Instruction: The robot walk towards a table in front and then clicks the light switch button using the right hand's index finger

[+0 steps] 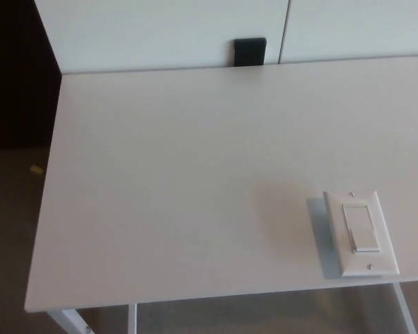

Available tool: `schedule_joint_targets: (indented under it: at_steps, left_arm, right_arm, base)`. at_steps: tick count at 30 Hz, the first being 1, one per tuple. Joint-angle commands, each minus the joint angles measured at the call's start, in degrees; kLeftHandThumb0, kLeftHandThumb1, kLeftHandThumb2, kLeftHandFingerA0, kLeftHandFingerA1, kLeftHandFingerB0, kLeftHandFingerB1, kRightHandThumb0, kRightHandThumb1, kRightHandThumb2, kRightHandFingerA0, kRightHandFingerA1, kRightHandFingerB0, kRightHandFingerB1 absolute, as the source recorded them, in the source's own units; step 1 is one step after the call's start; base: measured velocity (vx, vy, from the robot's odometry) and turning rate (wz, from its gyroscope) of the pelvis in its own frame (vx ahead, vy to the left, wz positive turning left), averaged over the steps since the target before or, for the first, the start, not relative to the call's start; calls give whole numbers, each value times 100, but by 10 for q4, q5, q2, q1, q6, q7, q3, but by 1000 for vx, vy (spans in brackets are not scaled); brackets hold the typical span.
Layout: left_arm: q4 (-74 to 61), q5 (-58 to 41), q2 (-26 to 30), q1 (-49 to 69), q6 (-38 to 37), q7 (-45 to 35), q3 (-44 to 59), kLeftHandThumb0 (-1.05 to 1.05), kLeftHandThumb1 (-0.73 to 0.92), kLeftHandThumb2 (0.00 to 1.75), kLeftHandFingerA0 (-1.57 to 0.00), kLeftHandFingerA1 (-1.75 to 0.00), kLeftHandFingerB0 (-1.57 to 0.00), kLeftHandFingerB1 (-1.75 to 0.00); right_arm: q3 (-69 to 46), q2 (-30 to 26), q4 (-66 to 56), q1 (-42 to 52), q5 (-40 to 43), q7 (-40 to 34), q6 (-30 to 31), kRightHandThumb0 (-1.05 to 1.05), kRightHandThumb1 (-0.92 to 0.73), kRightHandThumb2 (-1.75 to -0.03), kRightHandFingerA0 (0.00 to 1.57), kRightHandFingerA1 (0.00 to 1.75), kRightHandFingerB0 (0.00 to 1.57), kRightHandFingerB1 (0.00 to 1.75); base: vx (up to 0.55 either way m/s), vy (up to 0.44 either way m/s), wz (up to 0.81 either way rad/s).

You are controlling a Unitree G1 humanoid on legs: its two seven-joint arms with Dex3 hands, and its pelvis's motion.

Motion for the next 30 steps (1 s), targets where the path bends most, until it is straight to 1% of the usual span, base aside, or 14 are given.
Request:
schedule_joint_targets:
  at_steps: [1, 7, 11, 12, 14, 15, 17, 18, 23, 24, 25, 28, 29, 30]
  left_arm:
    - [11, -7, 3, -1, 7, -8, 6, -28, 58, 57, -41, -40, -37, -35]
    - [21, -8, 3, -9, 4, -13, 6, -30, 58, 57, -44, -40, -38, -35]
    - [20, -11, 0, -22, 17, -14, 5, -28, 58, 57, -43, -40, -38, -35]
    - [21, -12, -1, -22, 17, -16, 5, -30, 58, 58, -43, -40, -38, -35]
    - [29, -14, -2, -26, 13, -19, 6, -29, 57, 57, -44, -40, -38, -35]
    - [29, -17, -2, -25, 14, -21, 7, -29, 58, 57, -44, -40, -38, -35]
    - [21, -17, -1, -19, 12, -23, 6, -28, 58, 57, -42, -40, -37, -35]
    - [21, -18, -1, -20, 12, -24, 6, -28, 58, 58, -42, -40, -36, -35]
    - [22, -21, -3, -23, 13, -25, 10, -29, 58, 57, -42, -40, -37, -35]
    - [22, -21, -2, -21, 12, -25, 11, -29, 58, 57, -42, -40, -37, -35]
    - [22, -20, -1, -21, 11, -25, 11, -30, 58, 58, -42, -40, -36, -35]
    - [22, -21, -2, -21, 11, -26, 13, -30, 58, 58, -43, -40, -36, -35]
    - [18, -19, -2, -18, 11, -24, 13, -30, 59, 57, -43, -40, -37, -35]
    - [14, -17, -2, -14, 10, -23, 13, -30, 59, 57, -43, -40, -37, -35]
  right_arm:
    - [4, -13, 20, -7, -11, -4, -23, -66, -45, -91, 72, 71, 45, 58]
    - [4, -16, 21, -8, -14, -5, -29, -66, -45, -90, 73, 71, 44, 57]
    - [2, -19, 21, -16, -14, -4, -28, -64, -45, -89, 72, 71, 44, 57]
    - [1, -18, 20, -15, -11, -1, -22, -62, -55, -56, 72, 58, 54, 49]
    - [3, -20, 16, -15, -14, -2, -16, -63, -55, -57, 72, 58, 53, 49]
    - [2, -18, 17, -15, -12, -1, -16, -62, -44, -89, 72, 71, 43, 57]
    - [2, -19, 15, -9, -10, 1, -18, -62, -44, -89, 71, 70, 43, 57]
    - [3, -20, 14, -10, -13, 1, -20, -65, -55, -58, 72, 57, 53, 48]
    - [4, -20, 7, -8, -18, -4, -15, -60, -55, -57, 73, 57, 54, 49]
    - [6, -20, 9, -7, -20, -4, -18, -63, -56, -57, 72, 57, 54, 49]
    - [6, -21, 9, -6, -22, -4, -20, -62, -45, -89, 72, 70, 43, 57]
    - [7, -21, 8, -7, -24, -4, -18, -62, -44, -89, 73, 71, 44, 57]
    - [8, -22, 10, -7, -26, -5, -18, -64, -55, -58, 74, 57, 54, 48]
    - [10, -23, 12, -7, -30, -6, -20, -64, -55, -58, 74, 57, 54, 48]
  base:
    - [0, 0, 0]
    - [0, 0, 0]
    - [0, 0, 0]
    - [0, 0, 0]
    - [0, 0, 0]
    - [0, 0, 0]
    - [0, 0, 0]
    - [0, 0, 0]
    - [0, 0, 0]
    - [0, 0, 0]
    - [0, 0, 0]
    - [0, 0, 0]
    - [0, 0, 0]
    - [0, 0, 0]
